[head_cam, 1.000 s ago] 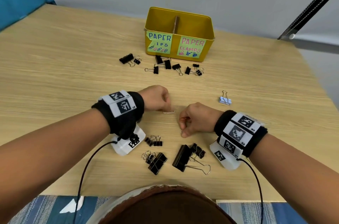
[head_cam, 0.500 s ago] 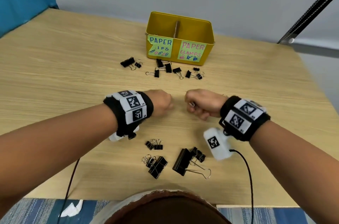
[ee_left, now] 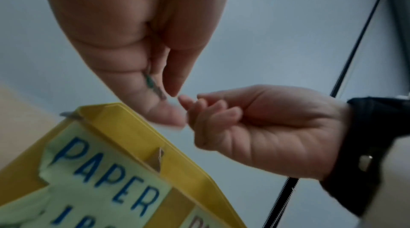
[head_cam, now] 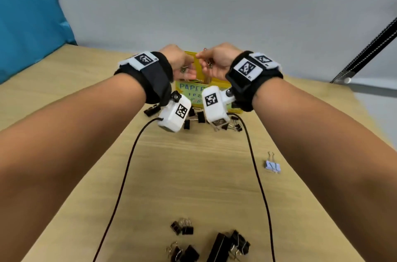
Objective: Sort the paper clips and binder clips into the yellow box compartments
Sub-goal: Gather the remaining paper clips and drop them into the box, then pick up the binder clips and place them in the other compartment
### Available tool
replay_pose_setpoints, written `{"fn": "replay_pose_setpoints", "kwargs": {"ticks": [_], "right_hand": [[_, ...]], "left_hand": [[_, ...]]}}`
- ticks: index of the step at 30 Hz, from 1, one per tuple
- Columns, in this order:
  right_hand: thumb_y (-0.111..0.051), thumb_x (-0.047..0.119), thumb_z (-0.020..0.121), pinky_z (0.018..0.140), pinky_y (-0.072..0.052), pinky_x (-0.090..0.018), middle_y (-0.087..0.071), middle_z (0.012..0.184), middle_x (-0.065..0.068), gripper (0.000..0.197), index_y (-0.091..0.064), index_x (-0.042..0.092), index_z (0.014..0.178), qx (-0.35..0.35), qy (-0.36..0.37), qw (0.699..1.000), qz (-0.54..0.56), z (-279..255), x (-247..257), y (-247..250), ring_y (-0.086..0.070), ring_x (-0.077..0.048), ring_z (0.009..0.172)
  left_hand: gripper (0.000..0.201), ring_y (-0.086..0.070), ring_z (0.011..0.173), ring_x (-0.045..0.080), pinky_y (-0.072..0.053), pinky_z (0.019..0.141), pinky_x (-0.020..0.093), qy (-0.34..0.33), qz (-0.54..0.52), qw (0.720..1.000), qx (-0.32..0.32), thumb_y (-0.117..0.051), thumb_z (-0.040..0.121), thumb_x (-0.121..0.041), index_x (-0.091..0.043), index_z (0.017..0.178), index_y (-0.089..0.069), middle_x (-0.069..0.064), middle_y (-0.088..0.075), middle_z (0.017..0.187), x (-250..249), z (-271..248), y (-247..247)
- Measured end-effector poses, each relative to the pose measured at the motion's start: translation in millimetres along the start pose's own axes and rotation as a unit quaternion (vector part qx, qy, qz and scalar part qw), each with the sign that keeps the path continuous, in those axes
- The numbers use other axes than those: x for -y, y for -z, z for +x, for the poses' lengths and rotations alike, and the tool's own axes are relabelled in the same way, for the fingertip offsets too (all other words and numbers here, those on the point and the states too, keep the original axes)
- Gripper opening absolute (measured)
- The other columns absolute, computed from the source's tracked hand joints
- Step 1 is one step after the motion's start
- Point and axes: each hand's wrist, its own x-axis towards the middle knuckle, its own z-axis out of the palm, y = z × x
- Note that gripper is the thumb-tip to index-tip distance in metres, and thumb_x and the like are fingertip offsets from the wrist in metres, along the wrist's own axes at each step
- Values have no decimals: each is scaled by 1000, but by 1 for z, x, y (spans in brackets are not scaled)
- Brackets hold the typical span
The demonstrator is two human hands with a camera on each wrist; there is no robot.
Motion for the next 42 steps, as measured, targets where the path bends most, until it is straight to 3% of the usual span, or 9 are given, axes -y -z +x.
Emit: {"fn": "replay_pose_setpoints", "kwargs": {"ticks": [2,5,9,12,17,19,21,25,42], "right_hand": [[-45,15,96,64,-59,-28,-58,74,-9,21,-52,4,81,-19,-22,999,-14,15,6,-7,-68,-16,67],[-48,31,94,101,-44,-52,-48,132,-26,50,-42,-2,131,-40,-66,991,-107,28,11,-9,-52,-41,121],[-51,27,93,102,-39,-46,-45,139,-17,47,-43,4,133,-41,-11,993,-107,7,12,0,-45,-34,129],[-55,26,90,83,-47,-37,-60,106,-6,18,-59,17,105,-2,60,956,-288,-46,-1,12,-58,-23,97],[-70,51,72,67,-52,-31,-59,119,0,61,-51,28,125,167,-52,702,-690,-145,-65,19,-56,-18,94],[-73,54,67,87,-47,-33,-50,134,3,80,-39,31,135,228,-108,688,-681,-179,-100,14,-51,-19,114],[-74,55,65,104,-39,-40,-38,145,3,96,-23,34,144,275,-130,687,-660,-209,-129,10,-42,-22,130],[-72,61,62,94,-42,-40,-30,137,-3,97,-23,33,140,228,-94,667,-703,-243,-174,-1,-41,-27,122],[-75,33,65,85,-50,-32,-49,111,-8,63,-53,15,121,63,30,789,-610,-193,-195,2,-54,-24,100]], "left_hand": [[13,-56,73,20,-57,58,28,5,-36,999,21,-43,97,-15,-6,96,-52,10,-53,86,-3,11,3],[38,-47,82,19,-42,73,31,38,-20,999,34,-43,94,-41,-6,110,-50,10,-43,107,-7,19,10],[54,-43,130,26,-34,104,33,-11,21,1000,16,-44,95,-35,-2,138,-40,12,-47,138,-5,4,10],[30,-54,116,27,-45,84,27,-109,176,978,18,-55,90,-30,-13,114,-58,8,-60,112,2,-34,6],[62,-52,92,15,-43,65,19,-84,549,803,217,-76,66,-50,-21,116,-54,-1,-54,111,41,-123,-10],[78,-49,109,16,-51,72,14,-29,590,749,300,-78,64,-49,-29,129,-42,-7,-42,122,69,-155,-24],[96,-41,122,19,-49,98,34,13,598,712,369,-79,60,-52,-39,139,-27,-11,-30,122,101,-180,-37],[107,-33,128,25,-44,101,48,6,679,628,380,-79,60,-52,-37,144,-14,1,-23,135,148,-203,-57],[37,-46,85,20,-50,70,33,-48,617,762,192,-72,65,-16,-15,98,-55,5,-39,112,164,-166,-59]]}}
